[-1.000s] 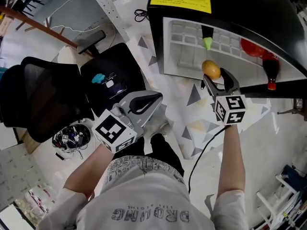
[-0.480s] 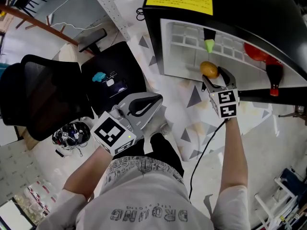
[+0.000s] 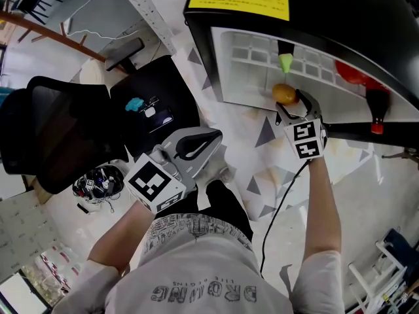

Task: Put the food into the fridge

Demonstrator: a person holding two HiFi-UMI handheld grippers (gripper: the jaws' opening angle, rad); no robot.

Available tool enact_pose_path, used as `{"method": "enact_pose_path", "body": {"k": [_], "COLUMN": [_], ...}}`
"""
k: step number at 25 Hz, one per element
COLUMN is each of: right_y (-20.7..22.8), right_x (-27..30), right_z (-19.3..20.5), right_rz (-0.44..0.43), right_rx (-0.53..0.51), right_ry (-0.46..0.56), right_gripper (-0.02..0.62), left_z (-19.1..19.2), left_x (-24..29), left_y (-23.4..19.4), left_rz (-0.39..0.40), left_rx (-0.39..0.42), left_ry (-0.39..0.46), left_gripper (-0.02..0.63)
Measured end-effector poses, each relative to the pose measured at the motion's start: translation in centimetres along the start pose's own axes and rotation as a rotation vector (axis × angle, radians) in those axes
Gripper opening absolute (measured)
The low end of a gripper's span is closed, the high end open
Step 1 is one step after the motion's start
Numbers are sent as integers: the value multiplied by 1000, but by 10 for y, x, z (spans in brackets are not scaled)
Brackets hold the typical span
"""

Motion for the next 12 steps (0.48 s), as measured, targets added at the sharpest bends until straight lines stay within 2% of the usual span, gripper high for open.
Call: {"method": "enact_pose_path", "body": {"k": [12], "right_y": [-6], "right_x": [5], "right_z": [-5], "right_rz": [40], "right_rx": [-105], "right_ry": [-20], "right_gripper": [278], "left_z": [0], "left_x": [-2], "left_y": [-4], "left_rz": [-6], "left_rx": [1], "left_ry": [-4], "left_gripper": [8]}}
Point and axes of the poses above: the fingertips, and each gripper's own axes: x forward along the fingers, y to its right, z out of its underside, the point moved 6 cm from there along -x, backward along the fingers, and after that the axes turned 1 degree about -y, right-handed, at the moved point
